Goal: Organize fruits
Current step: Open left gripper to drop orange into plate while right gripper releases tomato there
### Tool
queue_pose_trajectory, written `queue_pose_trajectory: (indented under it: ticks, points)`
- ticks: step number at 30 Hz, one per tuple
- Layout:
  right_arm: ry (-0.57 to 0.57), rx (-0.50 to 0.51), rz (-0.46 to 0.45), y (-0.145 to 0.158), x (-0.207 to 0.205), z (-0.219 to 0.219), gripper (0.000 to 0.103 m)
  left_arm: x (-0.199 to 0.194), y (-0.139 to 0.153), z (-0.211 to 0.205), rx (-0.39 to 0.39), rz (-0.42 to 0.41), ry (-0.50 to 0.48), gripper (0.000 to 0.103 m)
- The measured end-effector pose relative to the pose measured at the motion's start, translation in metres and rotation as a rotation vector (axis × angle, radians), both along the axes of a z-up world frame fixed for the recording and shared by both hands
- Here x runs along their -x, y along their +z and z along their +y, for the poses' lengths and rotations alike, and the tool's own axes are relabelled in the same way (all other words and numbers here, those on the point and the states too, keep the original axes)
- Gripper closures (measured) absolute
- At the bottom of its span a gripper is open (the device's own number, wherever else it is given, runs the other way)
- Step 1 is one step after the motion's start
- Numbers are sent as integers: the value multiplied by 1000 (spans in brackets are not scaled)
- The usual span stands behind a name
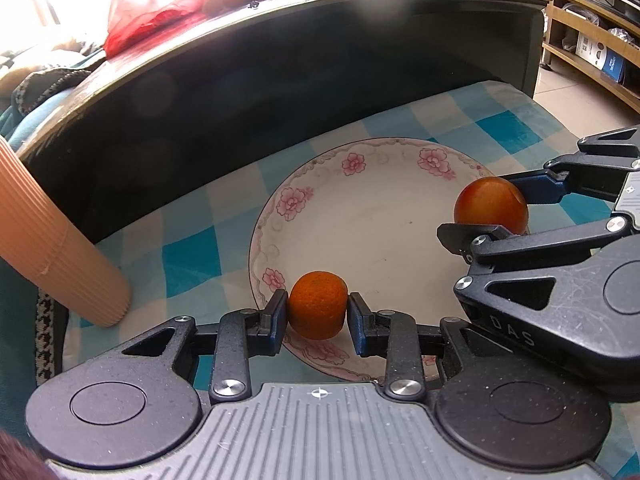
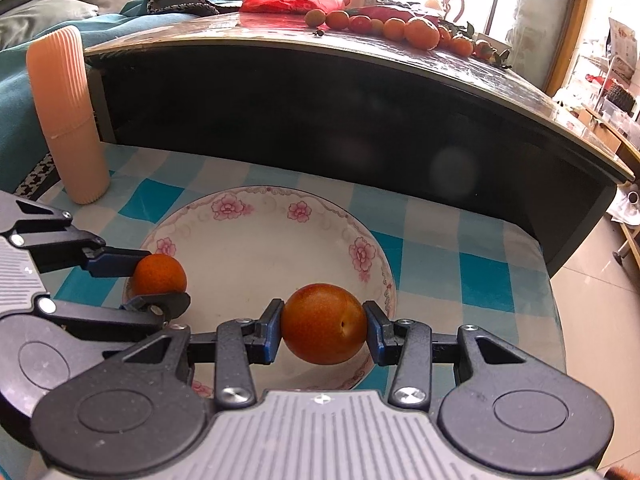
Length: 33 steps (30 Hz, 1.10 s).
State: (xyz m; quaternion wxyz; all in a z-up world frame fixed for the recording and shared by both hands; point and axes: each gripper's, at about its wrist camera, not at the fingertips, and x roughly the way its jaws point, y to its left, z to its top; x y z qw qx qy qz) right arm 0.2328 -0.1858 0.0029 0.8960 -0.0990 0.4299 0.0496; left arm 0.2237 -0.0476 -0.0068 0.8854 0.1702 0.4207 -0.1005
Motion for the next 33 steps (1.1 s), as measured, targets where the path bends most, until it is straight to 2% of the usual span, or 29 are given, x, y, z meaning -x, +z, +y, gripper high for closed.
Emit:
queue_pose_trajectory:
  ticks: [13,33]
  points:
    - [-17,-10,16,-2,-3,-1,45,-1,-2,0,-4,-2,1,61]
    - [-36,-9,-9,5,1,-2,44,1,9,3,10,-33,22,48]
